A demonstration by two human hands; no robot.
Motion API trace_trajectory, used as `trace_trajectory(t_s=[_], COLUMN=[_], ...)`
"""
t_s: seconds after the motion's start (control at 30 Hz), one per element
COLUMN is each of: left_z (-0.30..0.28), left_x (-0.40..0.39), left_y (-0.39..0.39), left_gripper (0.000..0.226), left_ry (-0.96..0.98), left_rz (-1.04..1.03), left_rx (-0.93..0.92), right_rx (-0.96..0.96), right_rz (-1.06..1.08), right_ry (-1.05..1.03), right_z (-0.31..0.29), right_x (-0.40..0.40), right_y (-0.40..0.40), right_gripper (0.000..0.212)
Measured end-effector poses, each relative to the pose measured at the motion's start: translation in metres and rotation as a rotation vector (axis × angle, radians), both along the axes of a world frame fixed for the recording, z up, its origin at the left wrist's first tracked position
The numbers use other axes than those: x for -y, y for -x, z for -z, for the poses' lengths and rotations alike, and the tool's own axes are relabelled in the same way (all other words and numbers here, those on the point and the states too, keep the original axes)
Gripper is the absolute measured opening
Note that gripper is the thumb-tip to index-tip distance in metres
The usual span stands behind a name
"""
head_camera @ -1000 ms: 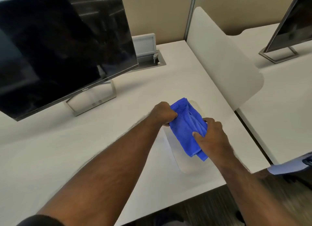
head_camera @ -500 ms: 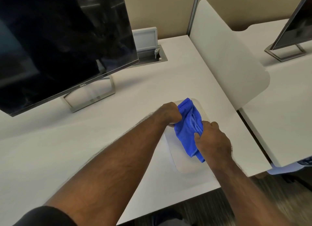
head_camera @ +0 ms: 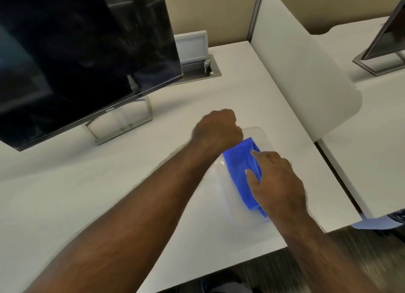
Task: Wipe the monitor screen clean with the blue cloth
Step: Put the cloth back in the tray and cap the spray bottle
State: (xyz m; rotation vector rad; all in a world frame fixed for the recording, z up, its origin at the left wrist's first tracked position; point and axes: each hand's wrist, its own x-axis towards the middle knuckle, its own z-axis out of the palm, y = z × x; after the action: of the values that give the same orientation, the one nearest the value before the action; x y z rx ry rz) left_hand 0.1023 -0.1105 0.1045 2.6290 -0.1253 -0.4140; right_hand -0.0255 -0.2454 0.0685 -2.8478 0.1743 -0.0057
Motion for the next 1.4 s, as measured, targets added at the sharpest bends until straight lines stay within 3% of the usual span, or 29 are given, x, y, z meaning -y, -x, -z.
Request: trace_trajectory(t_s=[0.13, 0.33, 0.47, 0.57, 0.8, 0.93, 1.0, 1.13, 1.2, 1.33, 1.4], left_z=[0.008, 0.071, 0.106, 0.123, 0.141, 0.145, 0.144, 0.109, 0.086, 0.047, 0.037], left_x=[-0.060, -0.142, -0.161, -0.162, -0.157, -0.156, -0.156, -0.161, -0.166, -0.170, -0.169], left_y=[0.014, 0.059, 0.096, 0.115, 0.127, 0.121, 0.118, 0.104, 0.096, 0.096, 0.098], left_gripper=[0.042, 0.055, 0.064, 0.059, 0.034, 0.031, 0.029, 0.011, 0.010, 0.011, 0.011], left_ry=[0.051, 0.006, -0.072, -0.141, -0.261, -0.236, -0.145, 0.395, 0.626, 1.012, 1.094], left_rz=[-0.131, -0.221, -0.178, -0.086, 0.066, 0.100, 0.050, -0.386, -0.503, -0.475, -0.441], left_rx=[0.202, 0.175, 0.074, 0.106, 0.255, 0.233, 0.234, 0.193, 0.193, 0.137, 0.099], right_rx=[0.103, -0.007, -0.183, -0.248, -0.186, -0.141, -0.128, -0.077, -0.118, -0.185, -0.183], right_rz=[-0.184, -0.208, -0.169, -0.105, 0.001, -0.012, -0.052, -0.178, -0.239, -0.334, -0.356], right_ry=[-0.330, -0.718, -0.675, -0.660, -0.598, -0.615, -0.614, -0.596, -0.624, -0.629, -0.638], right_z=[0.005, 0.031, 0.052, 0.061, 0.072, 0.076, 0.074, 0.061, 0.053, 0.038, 0.033], right_x=[-0.028, -0.083, -0.111, -0.125, -0.140, -0.140, -0.138, -0.128, -0.122, -0.117, -0.116], right_y=[-0.004, -0.007, -0.011, -0.017, -0.028, -0.028, -0.027, -0.023, -0.019, -0.012, -0.009], right_gripper=[0.048, 0.064, 0.080, 0.081, 0.044, 0.028, 0.026, 0.022, 0.020, 0.026, 0.028])
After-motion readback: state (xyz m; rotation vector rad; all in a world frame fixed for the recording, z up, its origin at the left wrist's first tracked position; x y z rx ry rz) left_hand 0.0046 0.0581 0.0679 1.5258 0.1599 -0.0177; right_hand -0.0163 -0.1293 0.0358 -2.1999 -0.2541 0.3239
